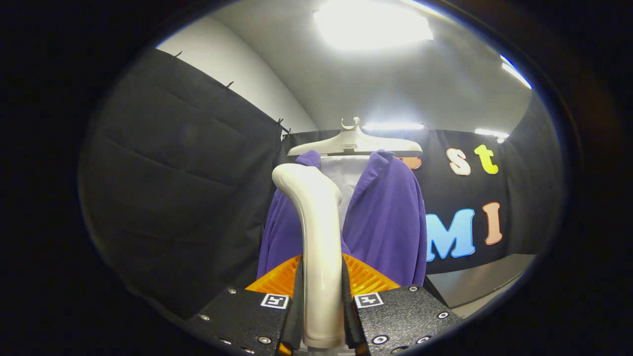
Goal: Iron the clothes twice with a garment steamer, once on the left side and once on the right side.
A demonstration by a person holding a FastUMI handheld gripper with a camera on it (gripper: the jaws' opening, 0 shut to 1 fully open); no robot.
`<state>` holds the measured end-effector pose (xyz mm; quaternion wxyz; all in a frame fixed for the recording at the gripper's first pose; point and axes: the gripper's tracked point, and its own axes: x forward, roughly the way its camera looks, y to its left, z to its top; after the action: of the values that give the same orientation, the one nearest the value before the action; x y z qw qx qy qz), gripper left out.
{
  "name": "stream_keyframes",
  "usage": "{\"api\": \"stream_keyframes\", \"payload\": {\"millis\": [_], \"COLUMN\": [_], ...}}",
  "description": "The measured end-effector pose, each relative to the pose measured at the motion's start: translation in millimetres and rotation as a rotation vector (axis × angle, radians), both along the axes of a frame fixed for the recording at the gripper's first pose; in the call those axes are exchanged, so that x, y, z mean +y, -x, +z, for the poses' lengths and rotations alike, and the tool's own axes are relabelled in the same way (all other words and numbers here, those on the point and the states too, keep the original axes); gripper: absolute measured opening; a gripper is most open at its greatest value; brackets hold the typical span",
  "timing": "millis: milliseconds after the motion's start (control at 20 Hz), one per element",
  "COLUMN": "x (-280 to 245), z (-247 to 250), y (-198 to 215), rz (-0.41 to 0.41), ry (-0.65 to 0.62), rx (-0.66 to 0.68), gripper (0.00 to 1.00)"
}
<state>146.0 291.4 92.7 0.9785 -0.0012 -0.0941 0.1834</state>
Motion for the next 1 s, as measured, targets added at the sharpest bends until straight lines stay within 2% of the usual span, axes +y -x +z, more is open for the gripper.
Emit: {"api": "stream_keyframes", "payload": {"millis": [450, 700, 1000], "x": [38.8, 50.0, 50.2], "z": [16.0, -23.2, -60.4], "y": [-58.0, -73.4, -63.5], "rz": [0.009, 0.006, 0.006], "ry": [0.013, 0.058, 0.122], "rx": [-0.013, 0.032, 0.03], "gripper": [0.34, 0.34, 0.34]}}
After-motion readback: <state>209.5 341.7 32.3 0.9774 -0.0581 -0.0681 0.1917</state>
